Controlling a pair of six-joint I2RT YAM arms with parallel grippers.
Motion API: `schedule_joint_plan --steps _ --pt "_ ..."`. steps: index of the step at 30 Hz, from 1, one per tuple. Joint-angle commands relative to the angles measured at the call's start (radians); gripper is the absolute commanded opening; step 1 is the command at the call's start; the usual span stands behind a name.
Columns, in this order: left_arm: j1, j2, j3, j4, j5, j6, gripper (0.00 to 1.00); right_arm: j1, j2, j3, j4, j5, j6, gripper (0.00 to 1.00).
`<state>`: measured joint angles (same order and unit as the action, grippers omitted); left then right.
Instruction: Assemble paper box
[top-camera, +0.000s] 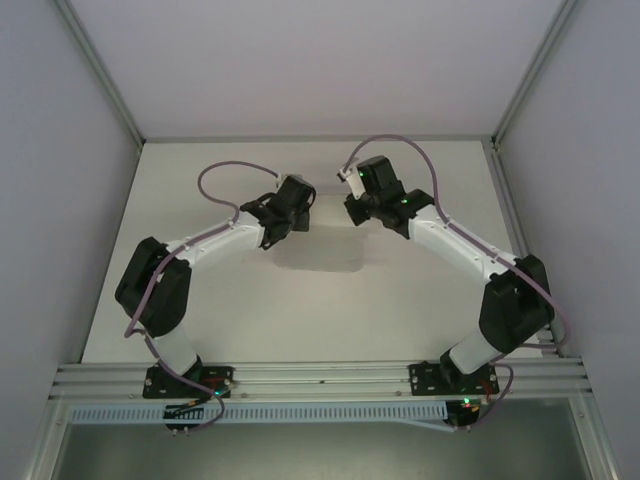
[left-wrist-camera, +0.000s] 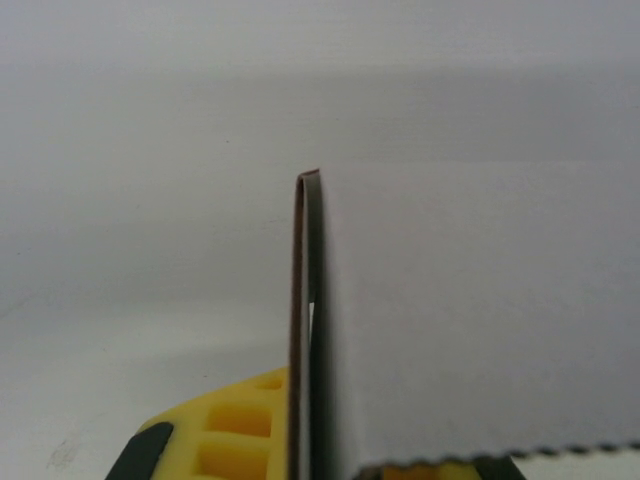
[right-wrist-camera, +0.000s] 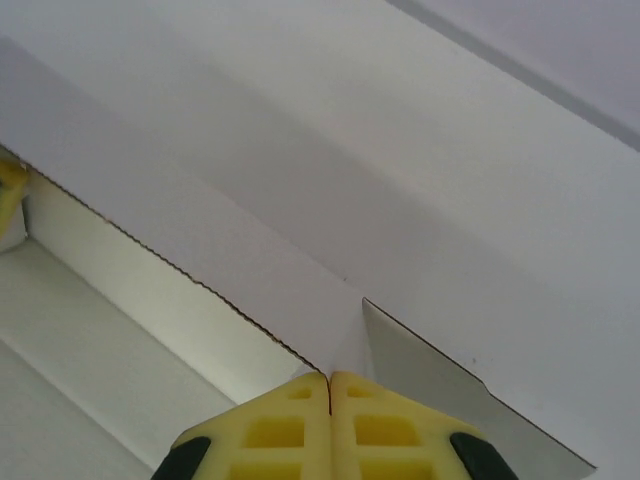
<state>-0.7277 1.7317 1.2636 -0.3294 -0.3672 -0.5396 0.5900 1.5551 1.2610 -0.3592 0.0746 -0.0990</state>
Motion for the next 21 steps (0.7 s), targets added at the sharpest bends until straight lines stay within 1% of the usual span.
schedule_joint_plan --steps 1,3,5,6,7,8,9,10,11,13,15,16,17,19,20,21 --pt "-0.014 0.002 0.024 0.043 -0.02 -0.068 0.0 0.008 -0.01 -0.035 0.164 -0.109 0.305 0.02" --pt "-0.017 -0.006 0.009 0.075 -0.024 -0.084 0.0 0.006 -0.036 -0.112 0.351 -0.248 0.518 0.0" --pt "-0.019 -0.017 -0.008 0.105 -0.027 -0.103 0.0 0.005 -0.056 -0.211 0.598 -0.355 0.721 0.02" --pt "-0.02 -0.023 -0.021 0.125 -0.031 -0.11 0.0 0.004 -0.062 -0.248 0.701 -0.382 0.799 0.01" --pt "-0.022 -0.032 -0.035 0.145 -0.032 -0.121 0.0 0.005 -0.068 -0.272 0.77 -0.392 0.866 0.03" --pt "-0.023 -0.041 -0.049 0.169 -0.03 -0.116 0.0 0.004 -0.076 -0.294 0.808 -0.385 0.908 0.07" --pt "-0.023 -0.048 -0.057 0.184 -0.033 -0.115 0.0 0.004 -0.086 -0.299 0.817 -0.38 0.914 0.07" --pt "-0.023 -0.055 -0.065 0.191 -0.038 -0.116 0.0 0.005 -0.1 -0.3 0.801 -0.362 0.903 0.1" --pt "-0.022 -0.063 -0.072 0.201 -0.044 -0.11 0.0 0.005 -0.12 -0.292 0.748 -0.34 0.856 0.17" --pt "-0.02 -0.074 -0.08 0.199 -0.058 -0.109 0.0 0.005 -0.162 -0.257 0.572 -0.261 0.733 0.24" --pt "-0.016 -0.093 -0.097 0.211 -0.071 -0.105 0.0 0.005 -0.216 -0.235 0.398 -0.15 0.609 0.37" --pt "-0.015 -0.106 -0.11 0.228 -0.074 -0.093 0.0 0.005 -0.248 -0.243 0.337 -0.083 0.57 0.42" --pt "-0.014 -0.121 -0.133 0.255 -0.076 -0.077 0.0 0.003 -0.286 -0.261 0.283 -0.021 0.522 0.49" --pt "-0.01 -0.15 -0.173 0.301 -0.081 -0.059 0.0 -0.012 -0.349 -0.299 0.187 0.047 0.468 0.65" --pt "-0.011 -0.168 -0.195 0.331 -0.084 -0.054 0.0 -0.027 -0.381 -0.321 0.138 0.063 0.455 0.75" --pt "-0.011 -0.183 -0.218 0.366 -0.084 -0.046 0.0 -0.043 -0.406 -0.342 0.1 0.066 0.456 0.78"
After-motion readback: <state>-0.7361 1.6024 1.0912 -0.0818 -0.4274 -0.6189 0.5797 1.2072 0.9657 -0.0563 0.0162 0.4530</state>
